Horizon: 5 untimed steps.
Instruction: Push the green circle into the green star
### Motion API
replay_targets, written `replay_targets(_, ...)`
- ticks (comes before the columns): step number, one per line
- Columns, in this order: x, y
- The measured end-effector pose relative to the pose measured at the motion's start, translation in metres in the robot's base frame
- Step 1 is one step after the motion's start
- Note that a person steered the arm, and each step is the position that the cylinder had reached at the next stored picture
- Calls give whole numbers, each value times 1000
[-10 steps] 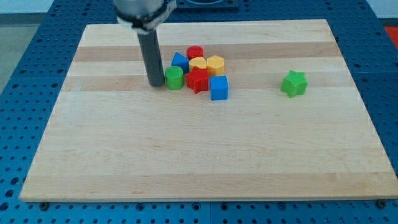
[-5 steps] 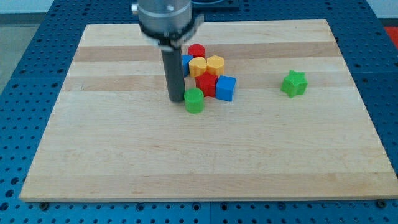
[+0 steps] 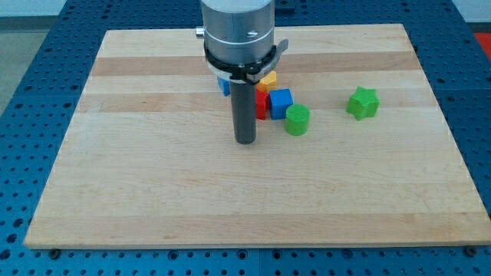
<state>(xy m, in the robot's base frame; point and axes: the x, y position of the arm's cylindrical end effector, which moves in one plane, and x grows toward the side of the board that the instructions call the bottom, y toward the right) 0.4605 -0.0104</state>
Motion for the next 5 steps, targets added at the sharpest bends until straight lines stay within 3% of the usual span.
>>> replay_targets(1,-13,68)
replay_targets(3,-5,133)
replay_targets(4,-6,64)
replay_targets(5,-18,60)
